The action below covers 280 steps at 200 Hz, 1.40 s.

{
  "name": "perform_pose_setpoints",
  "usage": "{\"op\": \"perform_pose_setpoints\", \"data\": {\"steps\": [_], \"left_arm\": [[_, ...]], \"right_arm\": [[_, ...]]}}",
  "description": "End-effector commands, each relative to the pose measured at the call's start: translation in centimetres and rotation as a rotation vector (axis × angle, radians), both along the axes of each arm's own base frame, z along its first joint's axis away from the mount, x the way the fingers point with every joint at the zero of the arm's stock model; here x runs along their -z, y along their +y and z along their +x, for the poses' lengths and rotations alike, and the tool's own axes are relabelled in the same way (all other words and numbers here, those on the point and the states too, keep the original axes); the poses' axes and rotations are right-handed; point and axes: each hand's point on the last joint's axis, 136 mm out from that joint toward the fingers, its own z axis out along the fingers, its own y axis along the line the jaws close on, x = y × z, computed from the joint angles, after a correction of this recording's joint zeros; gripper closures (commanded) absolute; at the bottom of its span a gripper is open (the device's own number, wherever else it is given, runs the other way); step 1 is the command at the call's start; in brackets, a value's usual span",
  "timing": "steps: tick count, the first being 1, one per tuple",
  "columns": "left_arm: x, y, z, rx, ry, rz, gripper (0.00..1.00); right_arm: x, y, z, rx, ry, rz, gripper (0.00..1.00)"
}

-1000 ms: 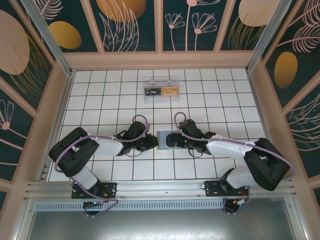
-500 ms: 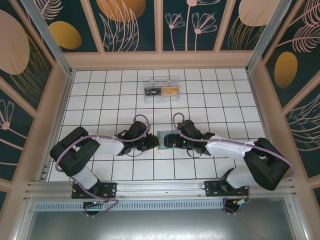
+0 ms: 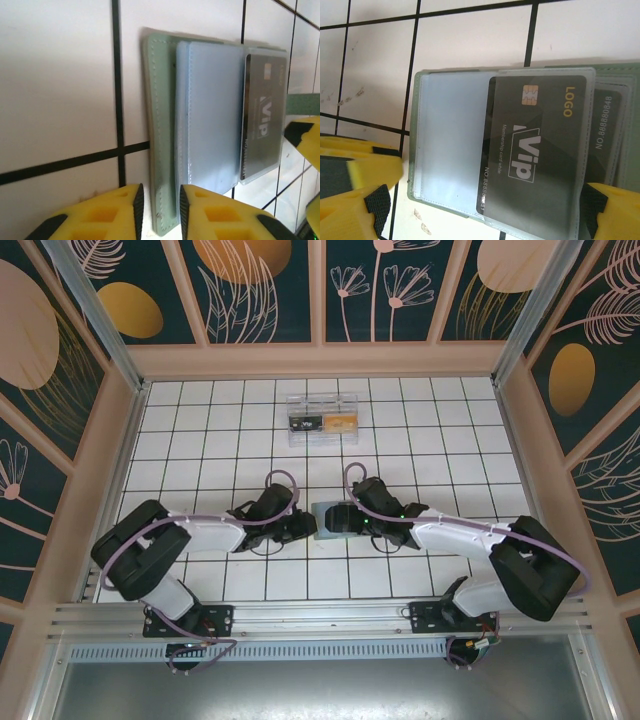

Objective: Take the credit cards out of the card holder

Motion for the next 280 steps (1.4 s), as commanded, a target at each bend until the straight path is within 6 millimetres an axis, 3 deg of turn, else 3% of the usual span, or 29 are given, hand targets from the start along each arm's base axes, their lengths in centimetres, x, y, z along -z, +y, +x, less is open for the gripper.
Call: {"op": "perform_pose_setpoints", "data": {"steps": [1, 25, 47, 61, 79, 91, 109, 123, 137, 160, 237, 240, 280], "left_arm": [[-1.6, 1.8, 0.8, -0.039, -0.066, 0.096, 0.61], [-3.9, 1.8, 1.7, -0.067, -0.13, 0.066, 0.43], [-5.0, 0.8, 2.1, -0.071, -0.157, -0.015, 0.42], [-5.4, -0.4, 2.2, -0.046, -0.146, -0.052, 0.45], [-5.8, -2.4, 2.3, -0.01, -0.109, -0.115, 0.49], [-6.0, -3.5, 2.3, -0.002, -0.097, -0.169, 0.52], [-5.9, -4.5, 2.5, 0.004, -0.089, -0.184, 0.56], [-6.0, -5.1, 2.5, 0.008, -0.086, -0.189, 0.58], [-6.0, -5.7, 2.6, 0.012, -0.084, -0.193, 0.62], [-5.5, -6.4, 2.6, 0.024, -0.067, -0.195, 0.71], [-4.3, -7.9, 2.7, 0.046, -0.033, -0.185, 0.72], [-3.3, -7.9, 2.6, 0.045, -0.016, -0.168, 0.72], [-2.4, -8.3, 2.5, 0.05, 0.008, -0.149, 0.73]], "right_arm": [[-2.0, -0.7, 1.1, 0.05, -0.069, -0.022, 0.01], [-1.8, -1.8, 1.2, 0.069, -0.085, -0.064, 0.04], [-1.4, -2.0, 1.1, 0.06, -0.083, -0.076, 0.24], [-1.1, -2.2, 1.2, 0.062, -0.079, -0.085, 0.31], [-0.6, -2.5, 1.3, 0.063, -0.069, -0.098, 0.51], [-0.3, -2.9, 1.4, 0.073, -0.062, -0.107, 0.57], [0.2, -3.6, 1.5, 0.085, -0.051, -0.128, 0.67], [0.6, -4.3, 1.5, 0.094, -0.04, -0.147, 0.82], [1.0, -4.8, 1.4, 0.1, -0.03, -0.158, 0.85], [1.7, -5.4, 1.4, 0.102, -0.012, -0.156, 1.0], [3.8, -6.3, 1.3, 0.108, 0.04, -0.194, 1.0], [3.9, -6.4, 1.2, 0.109, 0.042, -0.198, 1.0], [3.6, -6.6, 1.2, 0.119, 0.034, -0.193, 1.0]]}}
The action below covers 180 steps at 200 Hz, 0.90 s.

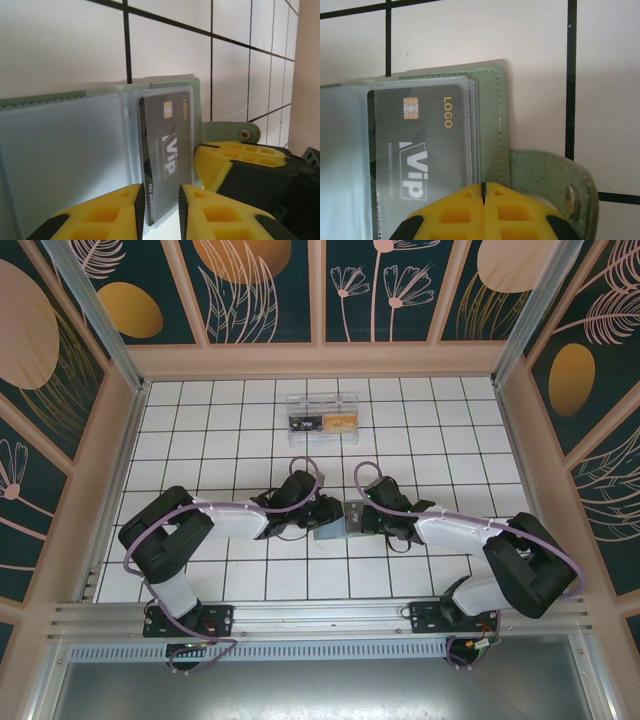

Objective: Take the credit cards out of the card holder

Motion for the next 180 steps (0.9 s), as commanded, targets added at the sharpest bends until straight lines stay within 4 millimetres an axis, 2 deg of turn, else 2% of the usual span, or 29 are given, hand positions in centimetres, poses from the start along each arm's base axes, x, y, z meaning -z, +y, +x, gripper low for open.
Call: {"op": "perform_pose_setpoints", "data": {"steps": [1, 30, 67, 144, 180], "left_arm": [[0.0, -0.9, 0.0, 0.011, 0.014, -0.011, 0.73], [0.6, -1.2, -0.2, 0.021, 0.03, 0.002, 0.74], [1.1, -1.6, -0.4, 0.028, 0.041, 0.007, 0.74], [3.5, -0.4, -0.4, 0.002, 0.088, 0.12, 0.77], [3.8, -0.5, -0.4, 0.003, 0.094, 0.122, 0.77]], "right_arm": [[0.2, -0.5, -0.3, -0.003, 0.003, -0.009, 1.0], [-0.2, -0.5, -0.2, -0.004, -0.006, -0.004, 1.0], [0.7, 0.0, -0.6, -0.028, 0.024, 0.008, 1.0], [0.8, 0.4, -0.8, -0.04, 0.03, 0.021, 1.0], [0.8, 0.5, -0.7, -0.04, 0.029, 0.021, 1.0]]}}
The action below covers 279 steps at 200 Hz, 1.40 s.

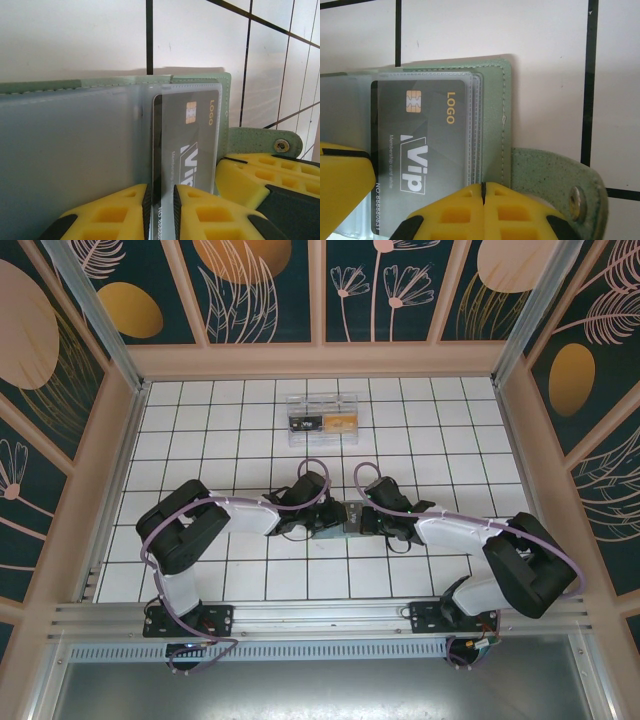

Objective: Take the credit cards out of the card holder

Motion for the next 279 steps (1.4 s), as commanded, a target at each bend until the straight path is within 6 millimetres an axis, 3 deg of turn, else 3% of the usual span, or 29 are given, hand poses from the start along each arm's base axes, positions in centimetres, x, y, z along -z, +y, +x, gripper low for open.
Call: {"op": "perform_pose_setpoints", "data": {"steps": [1, 44, 59, 94, 110, 185, 279], "left_arm": [[1.5, 0.5, -0.3, -0.004, 0.032, 0.055, 0.77], [1.3, -0.2, -0.5, 0.017, 0.033, 0.024, 0.81], [1.0, -0.4, -0.6, 0.023, 0.029, 0.009, 0.89], [0.2, -0.5, -0.5, 0.024, 0.012, -0.016, 0.9], [-0.2, -0.5, -0.5, 0.023, 0.003, -0.021, 1.0], [-1.0, 0.8, -0.6, 0.013, -0.032, 0.005, 1.0], [0.3, 1.6, -0.8, 0.011, -0.014, 0.035, 1.0]], "right_arm": [[0.6, -0.1, -0.3, -0.016, 0.008, -0.007, 1.0], [0.7, 0.0, -0.3, -0.017, 0.009, -0.008, 1.0], [0.8, -0.1, -0.3, -0.016, 0.012, -0.009, 1.0], [0.8, -0.1, -0.4, -0.017, 0.014, -0.01, 1.0], [0.9, -0.1, -0.4, -0.016, 0.017, -0.012, 1.0], [1.5, -0.5, -0.7, 0.001, 0.042, -0.027, 1.0], [1.1, -0.4, -0.5, -0.003, 0.035, -0.021, 1.0]]}}
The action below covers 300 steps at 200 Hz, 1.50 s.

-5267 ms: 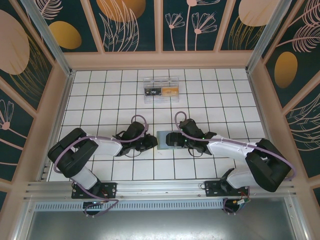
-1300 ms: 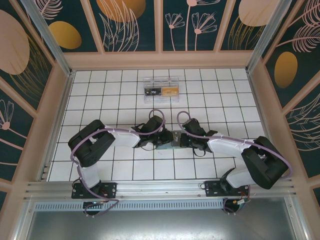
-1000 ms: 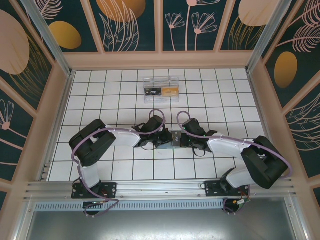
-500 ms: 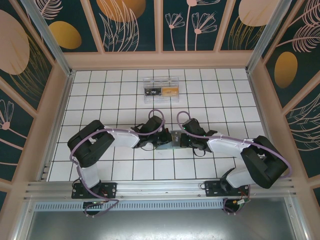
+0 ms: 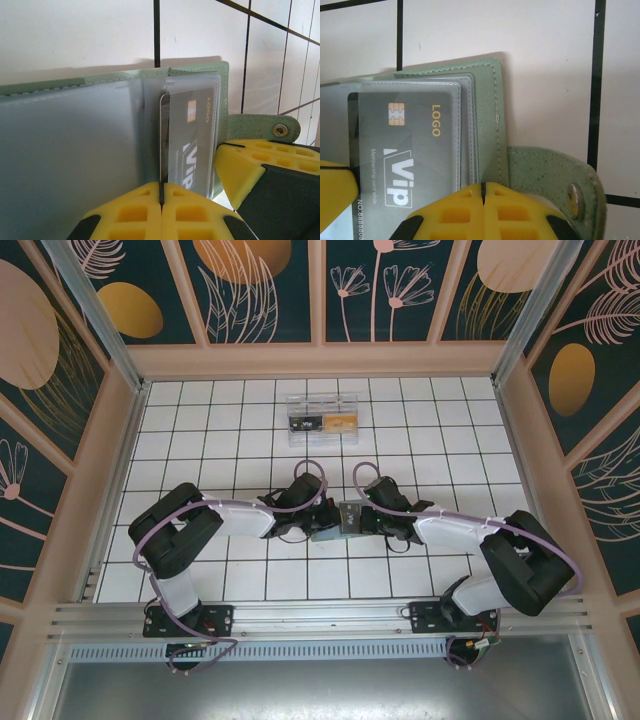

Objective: Take the credit cards out of the card holder

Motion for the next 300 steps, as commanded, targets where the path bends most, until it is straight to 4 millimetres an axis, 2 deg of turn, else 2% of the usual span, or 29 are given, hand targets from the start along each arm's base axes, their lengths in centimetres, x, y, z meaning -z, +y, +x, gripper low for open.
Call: {"op": "perform_pose_setpoints", "data": {"steps": [1, 51, 80, 103, 169, 196, 229, 275, 300], "left_arm": [[0.7, 0.7, -0.2, 0.004, 0.001, 0.033, 1.0], [0.9, 0.1, 0.0, 0.008, 0.009, 0.007, 1.0], [1.1, 0.0, 0.0, 0.007, 0.014, 0.009, 1.0], [1.0, 0.0, 0.0, 0.007, 0.011, 0.01, 1.0], [1.0, 1.1, 0.3, -0.004, -0.001, 0.034, 1.0], [0.9, 1.8, 0.3, -0.017, -0.005, 0.039, 1.0], [0.9, 2.6, 0.3, -0.028, -0.006, 0.045, 1.0], [-0.1, 1.8, 0.2, -0.007, -0.016, -0.006, 1.0], [-1.4, 0.8, 0.2, 0.02, -0.037, -0.084, 0.83]], "right_arm": [[0.8, -0.5, -0.7, -0.003, 0.034, -0.024, 1.0], [-2.3, 1.3, 0.8, -0.025, -0.046, 0.037, 1.0], [-3.1, 2.7, 1.0, -0.061, -0.047, 0.073, 1.0], [-2.2, 2.9, 1.0, -0.066, -0.023, 0.058, 1.0], [1.2, 0.3, -0.2, -0.01, 0.057, -0.032, 1.0], [1.4, -0.5, -0.1, 0.014, 0.055, -0.046, 1.0], [1.4, -0.5, 0.0, 0.012, 0.054, -0.042, 1.0], [1.2, -0.3, 0.1, 0.009, 0.048, -0.034, 1.0], [1.3, -0.3, 0.1, 0.009, 0.048, -0.034, 1.0]]}}
